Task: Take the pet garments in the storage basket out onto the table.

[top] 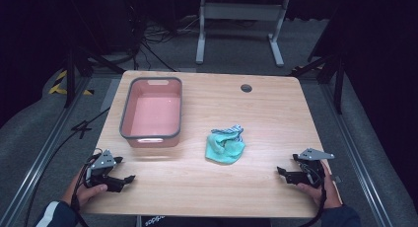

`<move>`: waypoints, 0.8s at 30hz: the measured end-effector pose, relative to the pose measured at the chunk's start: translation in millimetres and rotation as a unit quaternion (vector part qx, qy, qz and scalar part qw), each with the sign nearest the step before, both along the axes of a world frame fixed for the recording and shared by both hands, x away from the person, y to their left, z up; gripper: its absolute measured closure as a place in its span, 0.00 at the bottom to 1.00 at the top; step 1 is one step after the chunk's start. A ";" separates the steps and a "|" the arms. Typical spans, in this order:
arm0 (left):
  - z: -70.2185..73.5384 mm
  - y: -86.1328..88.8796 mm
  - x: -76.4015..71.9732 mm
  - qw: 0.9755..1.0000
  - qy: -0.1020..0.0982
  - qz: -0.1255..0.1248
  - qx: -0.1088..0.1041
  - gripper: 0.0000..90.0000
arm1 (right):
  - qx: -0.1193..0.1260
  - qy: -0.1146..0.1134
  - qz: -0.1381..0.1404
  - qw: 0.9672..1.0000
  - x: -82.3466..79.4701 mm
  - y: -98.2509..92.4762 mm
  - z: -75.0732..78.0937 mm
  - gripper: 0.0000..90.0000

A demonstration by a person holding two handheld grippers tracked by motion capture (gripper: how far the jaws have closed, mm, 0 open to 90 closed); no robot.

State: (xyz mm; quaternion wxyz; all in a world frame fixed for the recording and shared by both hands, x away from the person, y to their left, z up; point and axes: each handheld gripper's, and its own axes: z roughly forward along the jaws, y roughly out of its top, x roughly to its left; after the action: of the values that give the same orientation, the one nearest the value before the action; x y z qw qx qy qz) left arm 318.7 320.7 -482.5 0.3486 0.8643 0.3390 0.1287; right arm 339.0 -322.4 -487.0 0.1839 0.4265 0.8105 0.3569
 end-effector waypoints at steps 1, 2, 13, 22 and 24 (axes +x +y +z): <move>0.0 0.0 0.0 1.000 0.000 0.000 0.000 0.16 | 0.000 0.000 0.000 1.000 0.0 0.0 0.0 0.17; 0.0 0.0 0.0 1.000 0.000 0.000 0.000 0.16 | 0.000 0.000 0.000 1.000 0.0 0.0 0.0 0.17; -0.2 -0.4 -0.5 1.000 0.000 0.004 -0.001 0.16 | 0.000 0.000 0.000 1.000 0.1 0.0 0.0 0.17; -0.3 -0.5 -0.4 1.000 0.001 0.005 -0.001 0.16 | 0.000 0.000 0.000 1.000 0.0 0.1 0.0 0.17; -0.3 -0.5 -0.4 1.000 0.001 0.005 -0.001 0.16 | 0.000 0.000 0.000 1.000 0.0 0.1 0.0 0.17</move>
State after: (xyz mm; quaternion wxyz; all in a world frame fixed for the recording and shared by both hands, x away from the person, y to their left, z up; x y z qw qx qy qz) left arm 318.2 320.2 -482.7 0.3491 0.8622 0.3435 0.1294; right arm 339.0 -322.3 -487.0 0.1837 0.4263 0.8106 0.3570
